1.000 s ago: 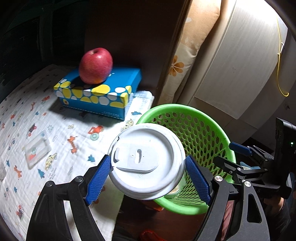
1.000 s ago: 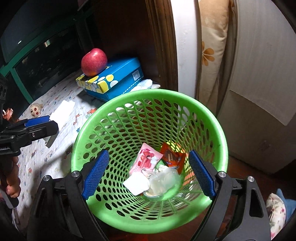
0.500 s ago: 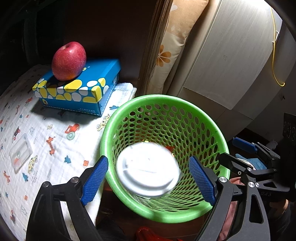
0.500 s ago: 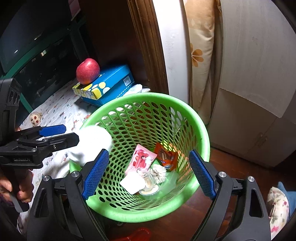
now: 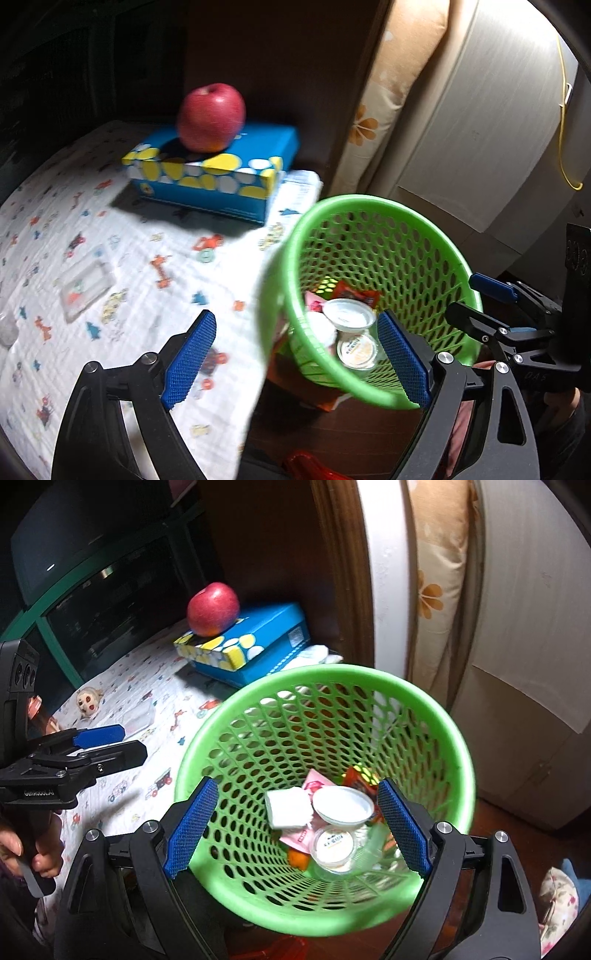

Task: Collect trash
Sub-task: 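Open both tools over the basket, dropping the clear box and white lid, then grasp the clear plastic cup with the left tool while the right tool grasps the clear tray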

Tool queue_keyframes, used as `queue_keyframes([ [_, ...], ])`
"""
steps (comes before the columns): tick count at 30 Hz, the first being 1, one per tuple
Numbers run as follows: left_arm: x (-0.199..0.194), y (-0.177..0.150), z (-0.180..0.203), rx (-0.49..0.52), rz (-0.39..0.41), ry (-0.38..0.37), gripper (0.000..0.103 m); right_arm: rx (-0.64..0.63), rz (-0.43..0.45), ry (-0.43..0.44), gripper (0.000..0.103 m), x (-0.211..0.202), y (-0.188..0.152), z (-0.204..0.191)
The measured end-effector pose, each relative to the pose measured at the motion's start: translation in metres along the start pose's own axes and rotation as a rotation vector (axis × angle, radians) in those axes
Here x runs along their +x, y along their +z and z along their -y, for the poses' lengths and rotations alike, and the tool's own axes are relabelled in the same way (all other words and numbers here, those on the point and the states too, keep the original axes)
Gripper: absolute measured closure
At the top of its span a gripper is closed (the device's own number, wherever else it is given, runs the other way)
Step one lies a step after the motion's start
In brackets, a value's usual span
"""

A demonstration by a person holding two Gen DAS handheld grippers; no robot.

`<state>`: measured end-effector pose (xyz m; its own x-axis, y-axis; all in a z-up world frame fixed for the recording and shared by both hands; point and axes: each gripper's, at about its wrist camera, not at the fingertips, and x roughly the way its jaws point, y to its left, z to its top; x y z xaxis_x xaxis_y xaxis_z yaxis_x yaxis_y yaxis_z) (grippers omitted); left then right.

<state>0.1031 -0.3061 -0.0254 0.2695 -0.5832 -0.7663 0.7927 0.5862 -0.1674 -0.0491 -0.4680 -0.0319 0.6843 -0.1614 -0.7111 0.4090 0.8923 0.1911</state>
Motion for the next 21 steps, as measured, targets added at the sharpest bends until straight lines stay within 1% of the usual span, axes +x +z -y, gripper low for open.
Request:
queue_keyframes([
  [6, -0.020, -0.008, -0.048, -0.059, 0.027, 0.080, 0.017, -0.064, -0.019, 0.048, 0.016, 0.014, 0.008, -0.038],
  [11, -0.036, -0.016, -0.095, -0.129, 0.045, 0.163, 0.017, -0.113, -0.032, 0.087, 0.016, 0.026, 0.015, -0.070],
  [14, -0.045, -0.021, -0.125, -0.175, 0.056, 0.224, 0.017, -0.137, -0.039, 0.106, 0.016, 0.032, 0.018, -0.086],
  [21, -0.064, -0.028, -0.208, -0.352, 0.069, 0.373, 0.017, -0.190, -0.060, 0.150, 0.016, 0.048, 0.022, -0.124],
])
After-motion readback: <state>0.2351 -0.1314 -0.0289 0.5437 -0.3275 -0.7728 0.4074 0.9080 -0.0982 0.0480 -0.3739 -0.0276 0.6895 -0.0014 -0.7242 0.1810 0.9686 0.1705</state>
